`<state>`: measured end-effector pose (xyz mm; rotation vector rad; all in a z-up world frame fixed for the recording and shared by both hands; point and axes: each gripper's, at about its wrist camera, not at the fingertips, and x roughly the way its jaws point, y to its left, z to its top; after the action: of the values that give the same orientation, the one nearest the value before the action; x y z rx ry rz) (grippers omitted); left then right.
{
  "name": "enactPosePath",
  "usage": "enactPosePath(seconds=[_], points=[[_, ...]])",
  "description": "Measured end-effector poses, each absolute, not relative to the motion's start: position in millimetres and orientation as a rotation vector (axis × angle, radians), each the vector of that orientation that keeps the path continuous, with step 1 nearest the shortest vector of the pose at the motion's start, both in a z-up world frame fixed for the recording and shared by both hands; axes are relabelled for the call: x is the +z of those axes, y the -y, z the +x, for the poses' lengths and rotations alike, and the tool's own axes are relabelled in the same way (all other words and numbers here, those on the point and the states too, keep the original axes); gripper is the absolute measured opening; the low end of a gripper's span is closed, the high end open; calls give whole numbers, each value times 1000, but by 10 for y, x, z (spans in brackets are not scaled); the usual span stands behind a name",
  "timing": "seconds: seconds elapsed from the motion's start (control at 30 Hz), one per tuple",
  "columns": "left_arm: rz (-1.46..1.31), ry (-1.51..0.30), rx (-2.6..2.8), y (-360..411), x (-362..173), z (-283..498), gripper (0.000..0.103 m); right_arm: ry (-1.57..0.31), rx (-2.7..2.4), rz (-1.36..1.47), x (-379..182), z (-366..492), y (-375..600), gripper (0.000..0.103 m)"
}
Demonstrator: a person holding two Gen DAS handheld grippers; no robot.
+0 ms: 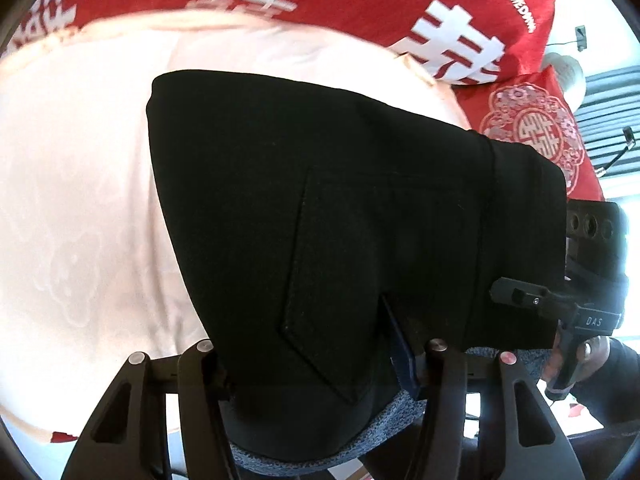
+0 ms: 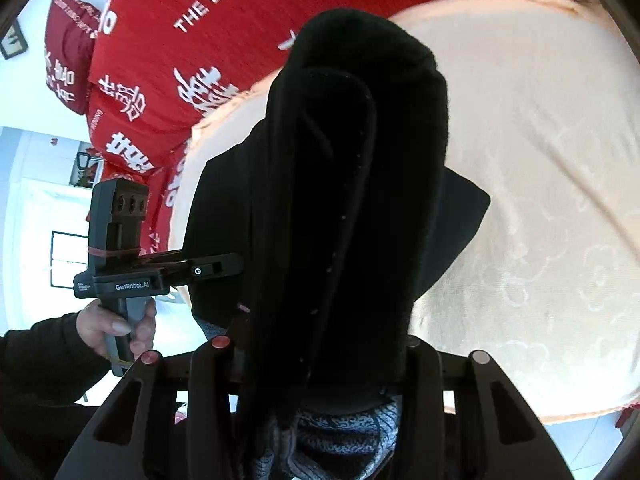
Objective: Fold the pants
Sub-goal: 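Lift the pants edge with both grippers and fold it over the rest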
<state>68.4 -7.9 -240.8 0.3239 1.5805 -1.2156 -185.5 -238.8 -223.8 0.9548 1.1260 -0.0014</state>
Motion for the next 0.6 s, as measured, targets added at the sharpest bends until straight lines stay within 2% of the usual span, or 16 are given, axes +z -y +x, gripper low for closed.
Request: enactPosePath(seconds=[0.33,0.6], points=[[318,-1565,-1252,1014,-2176,202,59,-1133,-24,874,-1748,-2007,3207,46],[348,-1555,-1171,1895,-2438,68,59,-1152,-32,925,-1981,-2002,4194,47]])
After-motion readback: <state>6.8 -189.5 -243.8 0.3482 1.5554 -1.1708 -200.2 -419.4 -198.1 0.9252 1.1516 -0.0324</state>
